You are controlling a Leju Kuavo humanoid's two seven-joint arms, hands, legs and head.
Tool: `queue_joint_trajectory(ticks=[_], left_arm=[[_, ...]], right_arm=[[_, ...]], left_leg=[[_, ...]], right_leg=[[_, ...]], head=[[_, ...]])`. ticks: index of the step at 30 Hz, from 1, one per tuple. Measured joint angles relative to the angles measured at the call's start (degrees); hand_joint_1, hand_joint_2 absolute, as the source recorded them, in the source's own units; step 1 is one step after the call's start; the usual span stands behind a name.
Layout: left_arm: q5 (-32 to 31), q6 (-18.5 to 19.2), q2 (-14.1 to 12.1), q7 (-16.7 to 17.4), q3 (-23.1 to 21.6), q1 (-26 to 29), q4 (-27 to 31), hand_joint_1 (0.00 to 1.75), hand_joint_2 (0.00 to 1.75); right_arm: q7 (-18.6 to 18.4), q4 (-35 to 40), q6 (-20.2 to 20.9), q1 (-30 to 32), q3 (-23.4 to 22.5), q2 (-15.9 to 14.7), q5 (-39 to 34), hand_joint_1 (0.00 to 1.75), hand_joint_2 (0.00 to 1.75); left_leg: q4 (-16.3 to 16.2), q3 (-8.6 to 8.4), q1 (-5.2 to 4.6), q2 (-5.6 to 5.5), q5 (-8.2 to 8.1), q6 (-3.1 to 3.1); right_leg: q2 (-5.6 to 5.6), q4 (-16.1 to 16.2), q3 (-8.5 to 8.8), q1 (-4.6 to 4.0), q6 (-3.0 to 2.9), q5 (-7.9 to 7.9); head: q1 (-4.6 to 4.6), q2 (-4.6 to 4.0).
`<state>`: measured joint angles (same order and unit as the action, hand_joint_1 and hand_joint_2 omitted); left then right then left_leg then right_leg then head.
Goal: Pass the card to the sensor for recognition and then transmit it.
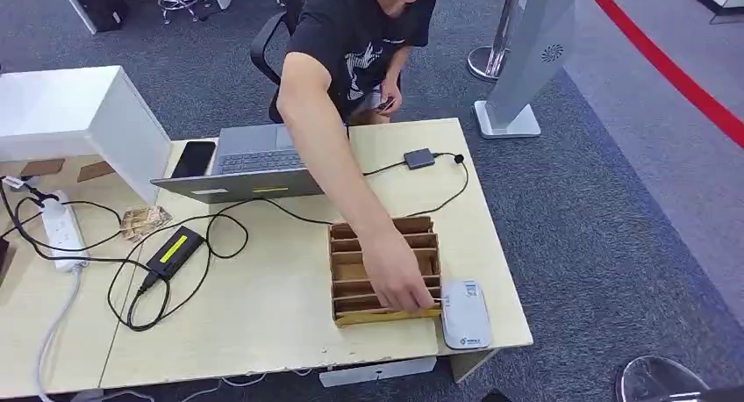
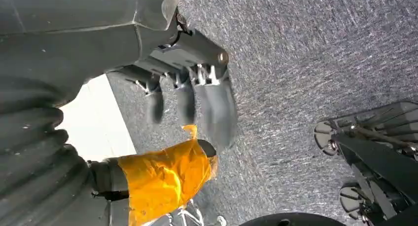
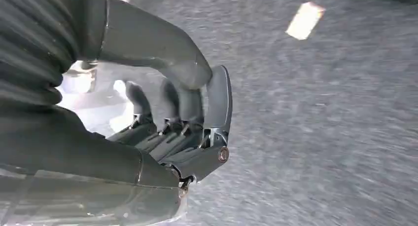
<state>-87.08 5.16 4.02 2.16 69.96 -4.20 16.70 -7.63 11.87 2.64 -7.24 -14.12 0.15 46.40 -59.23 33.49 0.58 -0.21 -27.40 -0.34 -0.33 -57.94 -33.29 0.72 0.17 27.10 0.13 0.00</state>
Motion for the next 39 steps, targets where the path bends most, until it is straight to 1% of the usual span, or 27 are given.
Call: queue_joint_trajectory(ticks=[3, 4, 5, 6, 7, 9, 12, 17, 20, 21, 24, 27, 28, 29, 31, 32, 33, 34, 36, 39], left_arm=[[0.04, 0.00, 0.07, 0.00, 0.00, 0.02, 0.00, 1.75, 1.75], [0.04, 0.00, 0.09, 0.00, 0.00, 0.01, 0.00, 1.64, 1.75], [0.07, 0.00, 0.11, 0.00, 0.00, -0.01, 0.00, 1.40, 1.75], [0.07, 0.00, 0.13, 0.02, 0.00, -0.01, 0.00, 0.02, 1.75], [0.07, 0.00, 0.13, 0.02, 0.00, 0.00, 0.00, 0.00, 1.75], [0.07, -0.02, 0.13, 0.17, 0.00, 0.00, 0.00, 0.00, 1.75], [0.04, 0.00, 0.13, 0.22, 0.00, -0.04, 0.00, 0.00, 1.75], [-0.11, 0.00, 0.09, 0.24, 0.00, -0.05, 0.00, 0.00, 1.75], [-0.13, 0.00, 0.04, 0.24, 0.00, -0.06, 0.00, 0.00, 1.75], [-0.15, 0.00, 0.04, 0.24, 0.00, -0.08, 0.00, 0.00, 1.75], [-0.28, 0.00, 0.02, 0.24, -0.11, -0.12, 0.00, 0.00, 1.75], [-0.35, 0.00, -0.04, 0.22, -0.41, -0.17, 0.00, 0.00, 1.75], [-0.35, 0.00, -0.07, 0.22, -0.52, -0.22, 0.00, 0.10, 1.75], [-0.35, 0.00, -0.09, 0.22, -0.65, -0.24, 0.00, 1.73, 1.75], [-0.28, 0.18, -0.13, 0.22, -1.03, -0.24, 0.00, 1.75, 1.75], [0.00, 0.44, -0.15, 0.46, -1.03, -0.27, 0.00, 1.75, 1.75], [0.33, 0.48, -0.15, 0.70, -0.98, -0.25, 0.00, 1.75, 1.75], [0.85, 0.55, -0.15, 0.72, -0.85, -0.16, 0.00, 1.75, 1.75], [1.18, 0.53, -0.15, 0.74, -0.81, 0.06, 0.00, 1.75, 1.75], [1.31, 0.44, -0.15, 0.74, -0.79, 0.05, 0.00, 1.75, 1.75]], right_arm=[[0.07, -0.09, -1.31, 0.96, 0.83, -0.20, 2.05, 1.75, 1.75], [0.37, -0.09, -1.84, 0.96, 0.87, -0.20, 2.14, 1.08, 1.75], [0.96, -0.07, -2.82, 0.86, 0.90, -0.20, 2.10, 0.00, 1.75], [1.31, -0.07, -3.43, 0.67, 0.90, -0.20, 1.96, 0.00, 1.75], [1.84, -0.07, -3.80, 0.40, 0.90, -0.20, 1.61, 0.00, 1.75], [2.56, -0.02, -4.04, -0.48, 0.90, -0.17, 1.81, 0.00, 1.75], [2.58, -0.02, -3.71, -2.02, 1.38, 0.33, 4.15, 0.00, 1.75], [1.29, -0.04, -1.42, -3.14, 1.66, 0.94, 5.38, 0.00, 1.75], [1.12, -0.04, -1.11, -3.14, 1.66, 0.94, 5.46, 0.00, 1.75], [0.65, -0.04, -1.09, -3.14, 1.66, 0.94, 5.44, 0.00, 1.75], [-2.65, -0.11, -0.83, -3.09, 1.62, 0.92, 4.78, 0.00, 1.75], [-3.84, -0.17, -0.50, -3.05, 1.57, 0.92, 4.48, 0.00, 1.75], [-4.48, -0.20, -0.35, -3.04, 1.44, 0.92, 4.24, 0.73, 1.75], [-5.05, -0.22, -0.20, -3.04, 1.18, 0.92, 3.96, 1.66, 1.75], [-4.96, -0.26, 0.72, -2.95, 0.61, 0.92, 3.69, 1.69, 1.75], [-3.56, -0.24, 1.71, -2.53, 0.57, 0.90, 4.77, 1.66, 1.75], [-1.63, -0.17, 2.21, -1.83, 0.63, 0.81, 5.95, 1.68, 1.75], [1.08, -0.11, 2.49, -0.99, 0.76, 0.75, 7.17, 1.71, 1.75], [4.15, -0.11, 2.47, 0.54, 0.81, 0.70, 8.21, 1.64, 1.75], [5.23, -0.11, 2.32, 1.59, 0.81, 0.59, 8.78, 1.66, 1.75]], left_leg=[[0.00, 0.03, 0.00, 0.05, -0.05, -0.06], [0.00, 0.03, 0.00, 0.09, -0.06, -0.05], [0.00, 0.02, 0.00, 0.10, -0.05, -0.05], [0.00, 0.01, 0.00, 0.10, -0.05, -0.05], [0.00, 0.01, 0.01, 0.11, -0.04, -0.06], [0.00, 0.00, 0.02, 0.11, -0.02, -0.08], [0.00, -0.08, 0.03, 0.12, 0.02, -0.12], [0.00, -0.08, 0.04, 0.10, 0.04, -0.10], [0.00, -0.06, 0.03, 0.11, 0.03, -0.10], [0.00, -0.06, 0.03, 0.12, 0.02, -0.10], [0.00, -0.05, 0.02, 0.10, 0.02, -0.10], [0.00, -0.06, 0.02, 0.12, 0.01, -0.10], [0.00, -0.07, 0.02, 0.13, 0.01, -0.09], [0.00, -0.07, 0.02, 0.13, 0.02, -0.10], [-0.01, -0.09, 0.02, 0.12, 0.02, -0.10], [-0.01, -0.10, 0.03, 0.12, 0.02, -0.10], [0.00, -0.10, 0.03, 0.09, 0.00, -0.11], [0.00, -0.08, 0.03, 0.06, 0.00, -0.11], [0.00, -0.02, 0.03, 0.04, 0.00, -0.11], [0.01, -0.01, 0.03, 0.08, -0.01, -0.11]], right_leg=[[0.03, 0.00, -0.01, 0.00, 0.00, 0.00], [0.06, 0.00, 0.00, 0.00, 0.00, 0.00], [0.06, 0.00, 0.00, 0.01, -0.01, -0.01], [0.06, 0.00, 0.00, 0.01, -0.01, -0.01], [0.06, 0.00, 0.01, 0.01, -0.02, -0.02], [0.06, -0.01, 0.01, 0.01, -0.04, -0.04], [0.07, -0.02, 0.02, 0.00, -0.07, -0.06], [0.06, -0.03, 0.01, 0.00, -0.07, -0.05], [0.06, -0.02, 0.01, 0.00, -0.06, -0.05], [0.07, -0.02, 0.00, 0.00, -0.06, -0.04], [0.06, -0.02, 0.00, 0.01, -0.04, -0.03], [0.08, -0.02, 0.00, 0.01, -0.04, -0.04], [0.08, -0.01, 0.00, 0.01, -0.04, -0.04], [0.08, -0.02, 0.00, 0.01, -0.04, -0.04], [0.08, -0.01, -0.01, 0.01, -0.04, -0.04], [0.08, -0.01, 0.01, 0.01, -0.04, -0.03], [0.05, -0.01, 0.03, 0.01, -0.04, -0.03], [0.02, -0.01, 0.04, 0.01, -0.04, -0.02], [0.01, -0.02, 0.01, 0.01, -0.04, -0.02], [0.05, -0.02, -0.02, 0.00, -0.04, -0.02]], head=[[0.00, 0.00], [0.00, 0.00], [0.00, 0.00], [0.00, 0.00], [0.00, 0.02], [0.00, 0.00], [0.00, 0.00], [0.00, 0.00], [0.00, 0.00], [0.00, 0.00], [0.00, 0.00], [0.00, 0.00], [0.00, 0.00], [0.00, 0.00], [0.00, 0.00], [0.00, 0.00], [0.00, 0.00], [0.00, 0.00], [0.00, 0.00], [0.02, 0.02]])
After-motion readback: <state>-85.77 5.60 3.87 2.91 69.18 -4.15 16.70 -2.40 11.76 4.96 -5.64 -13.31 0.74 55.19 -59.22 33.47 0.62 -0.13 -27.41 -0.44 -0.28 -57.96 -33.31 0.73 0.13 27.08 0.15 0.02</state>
